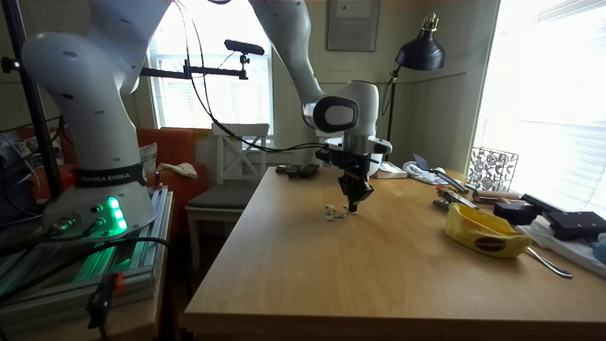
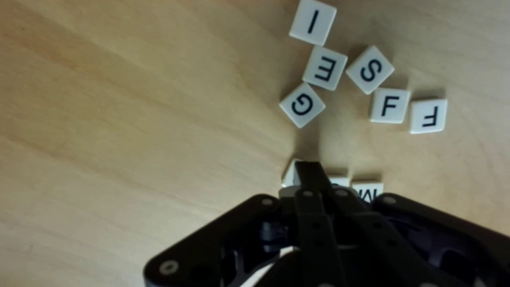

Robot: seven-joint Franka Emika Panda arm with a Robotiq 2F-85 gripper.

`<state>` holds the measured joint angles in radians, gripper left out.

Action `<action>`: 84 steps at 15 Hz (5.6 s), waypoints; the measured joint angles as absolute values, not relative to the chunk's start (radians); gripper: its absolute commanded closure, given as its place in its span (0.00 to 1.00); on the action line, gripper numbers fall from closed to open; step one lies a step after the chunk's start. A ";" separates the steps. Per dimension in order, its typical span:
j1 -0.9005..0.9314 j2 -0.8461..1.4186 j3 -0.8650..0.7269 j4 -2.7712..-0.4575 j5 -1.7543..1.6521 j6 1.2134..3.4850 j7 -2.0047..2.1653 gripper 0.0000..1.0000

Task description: Create the word 'More' with the tiles.

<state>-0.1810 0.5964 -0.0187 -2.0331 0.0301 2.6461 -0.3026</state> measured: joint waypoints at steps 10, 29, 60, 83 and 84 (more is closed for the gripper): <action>-0.178 0.600 -0.015 -2.030 -0.019 2.657 -0.330 1.00; -0.176 0.602 -0.007 -2.030 -0.081 2.669 -0.392 1.00; -0.126 0.485 -0.080 -2.196 -0.107 2.749 -0.272 1.00; -0.140 0.513 -0.089 -2.207 -0.106 2.746 -0.225 1.00; -0.144 0.513 -0.091 -2.207 -0.106 2.746 -0.224 1.00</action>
<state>-0.1441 0.5128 -0.0908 -2.2068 -0.1057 2.7461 -0.2237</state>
